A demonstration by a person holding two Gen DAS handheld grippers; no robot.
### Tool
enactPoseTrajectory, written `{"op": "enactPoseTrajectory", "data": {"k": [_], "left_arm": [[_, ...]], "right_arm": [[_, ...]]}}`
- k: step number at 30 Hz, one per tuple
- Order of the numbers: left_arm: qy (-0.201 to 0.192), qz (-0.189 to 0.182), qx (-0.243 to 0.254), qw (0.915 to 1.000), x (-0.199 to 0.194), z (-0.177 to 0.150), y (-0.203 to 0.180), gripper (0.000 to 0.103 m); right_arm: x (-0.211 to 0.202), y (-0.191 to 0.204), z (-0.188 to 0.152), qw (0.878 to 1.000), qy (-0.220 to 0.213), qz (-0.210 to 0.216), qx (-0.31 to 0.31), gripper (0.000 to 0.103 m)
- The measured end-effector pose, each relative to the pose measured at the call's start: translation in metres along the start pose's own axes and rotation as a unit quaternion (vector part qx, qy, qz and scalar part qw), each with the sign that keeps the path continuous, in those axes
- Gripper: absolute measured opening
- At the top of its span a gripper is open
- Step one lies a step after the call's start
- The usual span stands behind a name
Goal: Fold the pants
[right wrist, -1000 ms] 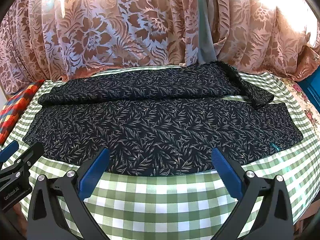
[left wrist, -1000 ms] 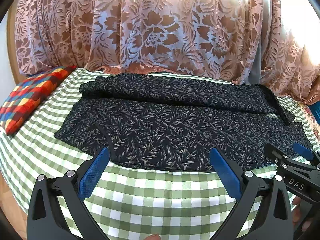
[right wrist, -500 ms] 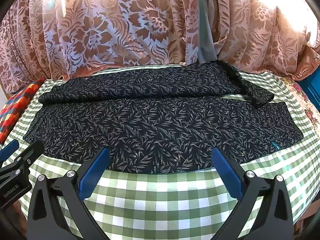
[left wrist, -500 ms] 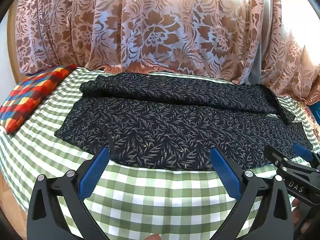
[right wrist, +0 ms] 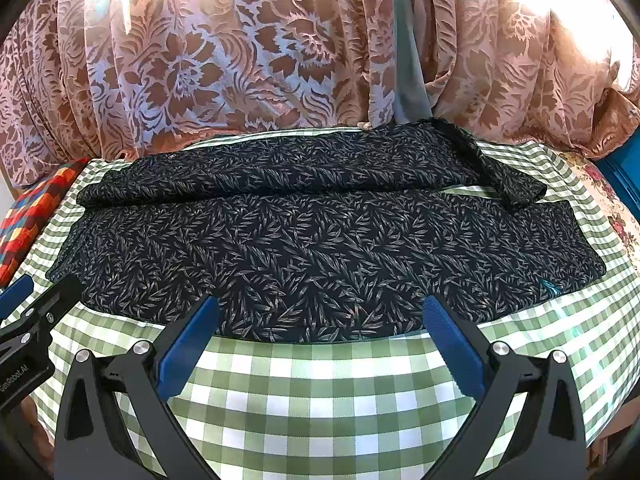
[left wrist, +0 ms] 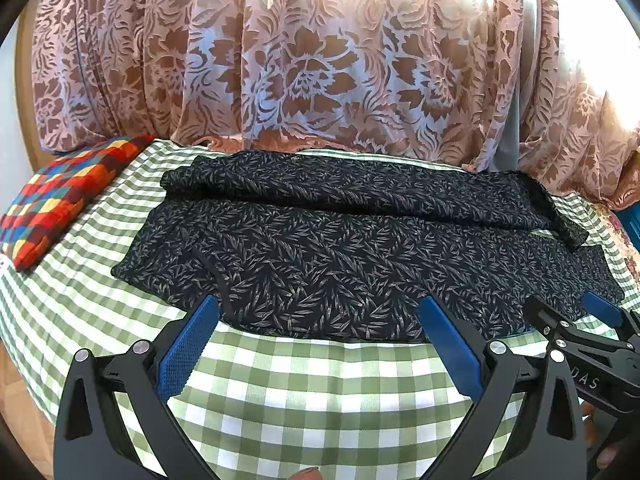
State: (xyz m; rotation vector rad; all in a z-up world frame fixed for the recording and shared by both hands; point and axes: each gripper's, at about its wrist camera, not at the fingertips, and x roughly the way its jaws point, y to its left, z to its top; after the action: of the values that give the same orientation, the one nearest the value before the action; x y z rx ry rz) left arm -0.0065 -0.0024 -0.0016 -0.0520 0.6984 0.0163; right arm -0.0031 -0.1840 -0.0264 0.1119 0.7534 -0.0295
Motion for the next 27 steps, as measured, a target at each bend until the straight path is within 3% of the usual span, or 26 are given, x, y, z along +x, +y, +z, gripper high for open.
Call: {"op": "enactPoseTrajectory", "data": {"k": [10, 13, 16, 19, 20, 23, 27], "left_arm": [[0.02, -0.018, -0.007, 0.9996, 0.008, -0.005, 0.004, 0.1], [0.058, -0.061, -0.024, 0.9962, 0.02, -0.008, 0.015, 0.1], [0.105, -0.104, -0.068, 0.9867, 0.035, -0.012, 0.037, 0.1], [0.118, -0.111, -0.113, 0.9803, 0.042, -0.016, 0.071, 0.1], [0.12, -0.11, -0.132, 0.9779, 0.044, -0.018, 0.083, 0.1], [0.123, -0.095, -0.192, 0.969, 0.049, -0.022, 0.12, 0.1], [0.128, -0.105, -0.261, 0.9509, 0.056, -0.029, 0.158, 0.1]], "right_arm": [[0.003, -0.002, -0.003, 1.0, 0.006, 0.001, 0.0, 0.101], [0.005, -0.003, -0.002, 1.0, 0.016, 0.014, 0.002, 0.101], [0.007, -0.01, -0.004, 0.996, 0.04, 0.071, 0.02, 0.101], [0.012, -0.03, -0.014, 0.982, 0.084, 0.16, 0.062, 0.101], [0.015, -0.043, -0.02, 0.971, 0.104, 0.193, 0.09, 0.101], [0.019, -0.07, -0.031, 0.956, 0.125, 0.222, 0.142, 0.101], [0.024, -0.103, -0.037, 0.939, 0.134, 0.24, 0.208, 0.101]]}}
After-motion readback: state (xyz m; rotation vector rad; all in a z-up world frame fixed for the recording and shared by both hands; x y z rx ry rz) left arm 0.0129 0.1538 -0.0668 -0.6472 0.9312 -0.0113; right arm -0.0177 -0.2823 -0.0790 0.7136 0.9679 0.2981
